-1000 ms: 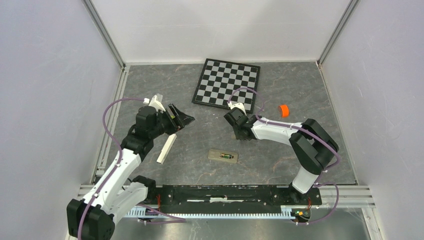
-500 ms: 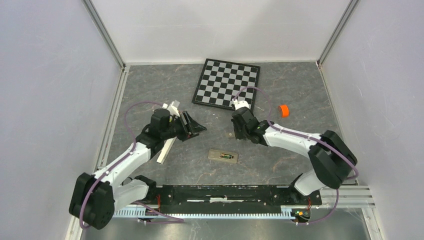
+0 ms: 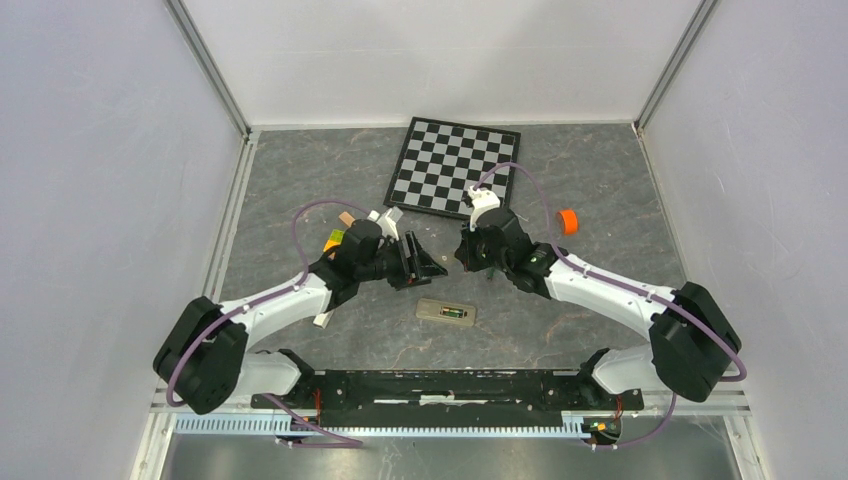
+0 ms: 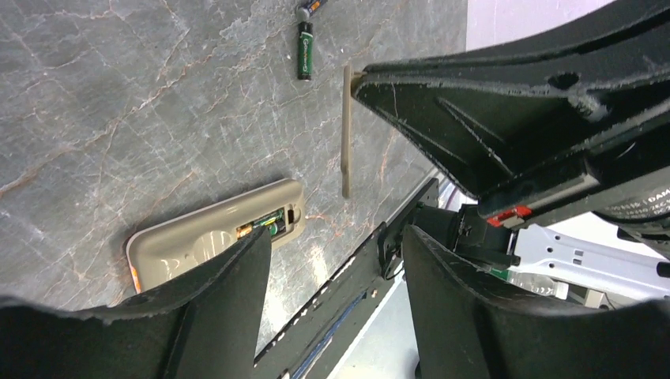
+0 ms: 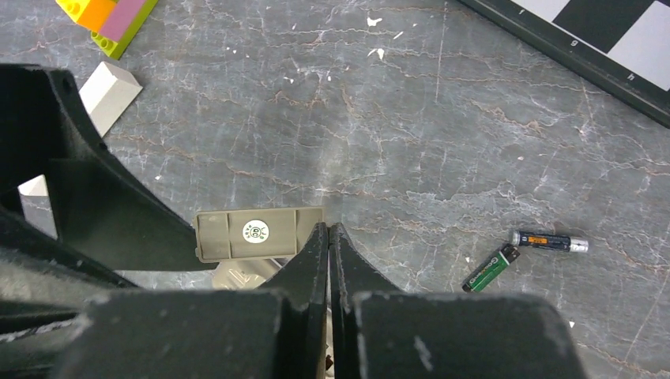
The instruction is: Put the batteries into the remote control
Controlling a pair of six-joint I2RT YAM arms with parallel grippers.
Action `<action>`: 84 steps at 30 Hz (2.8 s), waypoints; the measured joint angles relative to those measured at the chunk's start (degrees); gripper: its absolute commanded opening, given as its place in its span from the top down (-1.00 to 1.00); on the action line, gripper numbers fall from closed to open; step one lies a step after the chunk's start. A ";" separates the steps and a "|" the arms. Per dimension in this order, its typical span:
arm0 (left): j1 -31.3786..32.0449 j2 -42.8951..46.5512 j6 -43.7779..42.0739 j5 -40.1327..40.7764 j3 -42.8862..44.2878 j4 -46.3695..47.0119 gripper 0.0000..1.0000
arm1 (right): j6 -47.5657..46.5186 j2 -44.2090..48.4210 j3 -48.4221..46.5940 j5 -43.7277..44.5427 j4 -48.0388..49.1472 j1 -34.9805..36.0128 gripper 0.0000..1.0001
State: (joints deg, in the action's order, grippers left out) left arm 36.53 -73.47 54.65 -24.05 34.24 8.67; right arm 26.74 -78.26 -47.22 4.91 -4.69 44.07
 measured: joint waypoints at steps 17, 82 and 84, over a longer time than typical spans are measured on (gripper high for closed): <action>0.61 -4.68 1.60 1.38 0.66 4.70 0.88 | 0.02 0.11 1.44 -4.52 1.31 0.00 1.00; 3.21 15.63 -97.42 2.80 1.33 18.12 0.52 | 58.12 4.31 -0.44 -25.68 26.64 -8.74 1.00; 3.39 15.93 -96.02 2.99 0.87 18.34 0.49 | 58.21 4.31 -0.11 -25.66 26.91 -8.59 1.00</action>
State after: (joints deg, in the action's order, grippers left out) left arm 39.92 -57.54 -41.36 -21.06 35.11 27.00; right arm 84.95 -73.95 -47.33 -20.75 22.22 35.48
